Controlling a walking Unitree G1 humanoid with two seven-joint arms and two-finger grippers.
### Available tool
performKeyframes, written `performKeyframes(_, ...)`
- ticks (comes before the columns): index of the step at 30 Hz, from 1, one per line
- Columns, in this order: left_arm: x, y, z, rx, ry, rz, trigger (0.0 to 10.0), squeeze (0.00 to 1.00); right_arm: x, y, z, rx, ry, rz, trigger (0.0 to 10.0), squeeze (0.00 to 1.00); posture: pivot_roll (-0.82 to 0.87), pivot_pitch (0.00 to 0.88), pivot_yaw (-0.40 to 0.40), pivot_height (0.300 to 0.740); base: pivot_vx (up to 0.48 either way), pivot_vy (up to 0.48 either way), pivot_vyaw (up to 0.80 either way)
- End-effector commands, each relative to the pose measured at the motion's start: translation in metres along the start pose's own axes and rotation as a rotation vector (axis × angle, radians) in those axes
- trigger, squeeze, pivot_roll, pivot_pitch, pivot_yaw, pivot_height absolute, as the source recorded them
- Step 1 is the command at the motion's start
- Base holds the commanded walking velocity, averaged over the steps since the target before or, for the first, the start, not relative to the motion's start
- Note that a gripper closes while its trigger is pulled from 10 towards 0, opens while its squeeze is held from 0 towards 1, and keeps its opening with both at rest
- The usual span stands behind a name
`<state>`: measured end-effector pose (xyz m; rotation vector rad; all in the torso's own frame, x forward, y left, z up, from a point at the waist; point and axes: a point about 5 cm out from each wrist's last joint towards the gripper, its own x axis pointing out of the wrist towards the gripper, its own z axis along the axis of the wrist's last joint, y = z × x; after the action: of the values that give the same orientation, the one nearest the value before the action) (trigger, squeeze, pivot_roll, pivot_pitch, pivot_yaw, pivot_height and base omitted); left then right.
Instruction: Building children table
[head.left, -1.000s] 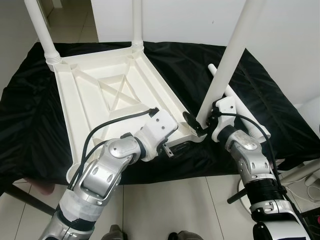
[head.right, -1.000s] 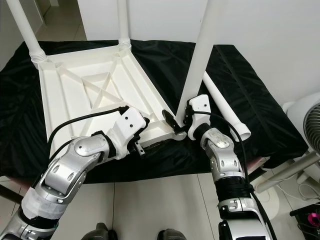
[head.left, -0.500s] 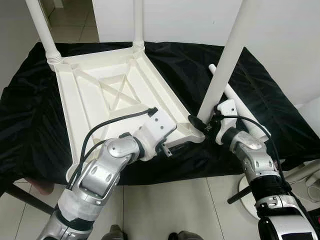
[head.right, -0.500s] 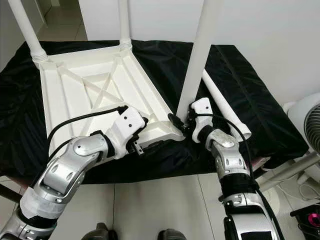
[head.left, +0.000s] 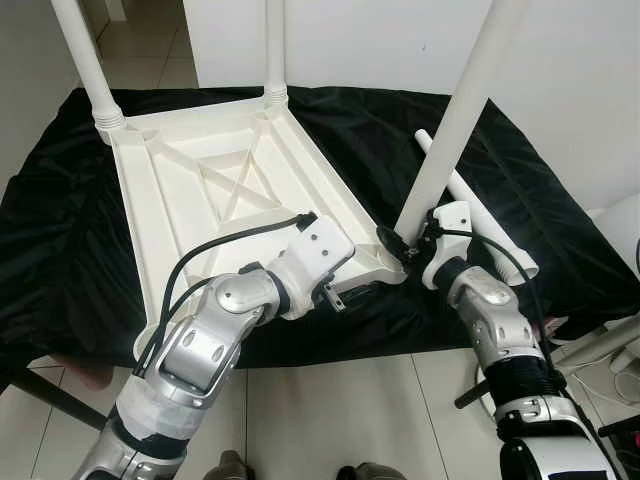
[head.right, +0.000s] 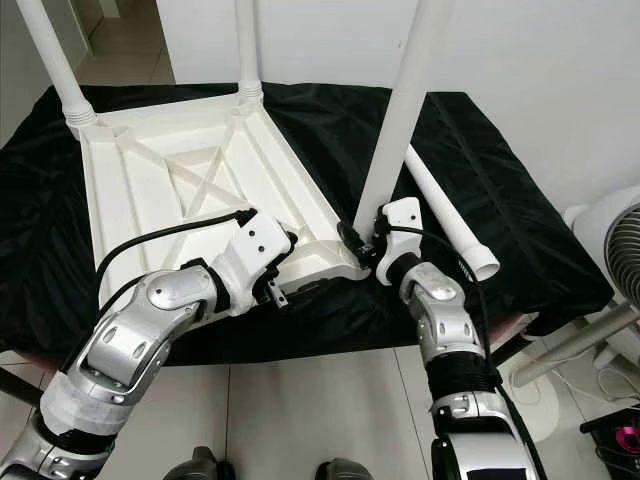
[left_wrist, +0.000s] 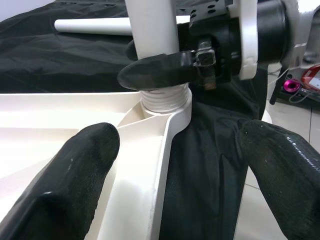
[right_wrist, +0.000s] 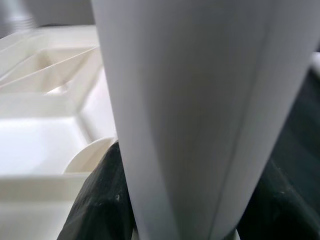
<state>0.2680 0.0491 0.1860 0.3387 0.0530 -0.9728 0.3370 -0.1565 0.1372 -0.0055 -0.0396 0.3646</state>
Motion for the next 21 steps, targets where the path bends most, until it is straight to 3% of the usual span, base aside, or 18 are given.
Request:
performKeyframes(1,0.000,0.001,0.000,0.006,0.007,0.027,10.0,0.00,-0.003,-0.003,-0.008,0.022,0.036,-0.073,10.0,0.00,-0.07,0.035,-0.017,0.740,0.000,0.000,0.00)
performKeyframes(3,0.000,0.002,-0.001,-0.003,0.004,0.038,10.0,0.00,-0.004,-0.001,-0.011,0.054,0.044,-0.183,10.0,0.00,-0.07,0.035,-0.017,0.740,0.000,0.000,0.00)
performKeyframes(6,0.000,0.002,-0.001,-0.004,0.004,0.040,10.0,0.00,-0.004,-0.001,-0.013,0.064,0.051,-0.213,10.0,0.00,-0.07,0.035,-0.017,0.740,0.000,0.000,0.00)
performKeyframes(11,0.001,-0.001,-0.002,-0.013,0.004,0.036,10.0,0.00,-0.006,0.014,-0.013,0.084,0.032,-0.373,10.0,0.00,-0.07,0.033,-0.029,0.740,0.000,0.000,0.00)
performKeyframes(16,0.002,-0.002,-0.002,-0.014,0.002,0.033,10.0,0.00,-0.001,0.021,-0.007,0.102,0.006,-0.405,10.0,0.00,-0.07,0.027,-0.029,0.740,0.000,0.000,0.00)
performKeyframes(20,0.003,-0.003,-0.001,-0.015,-0.003,0.029,10.0,0.00,0.000,0.022,-0.003,0.064,-0.013,-0.411,10.0,0.00,-0.08,0.020,-0.024,0.740,0.000,0.000,0.00)
performKeyframes(21,0.004,-0.003,-0.001,-0.015,-0.004,0.028,10.0,0.00,-0.002,0.022,-0.003,0.059,-0.016,-0.414,10.0,0.56,-0.08,0.017,-0.022,0.740,0.000,0.000,0.00)
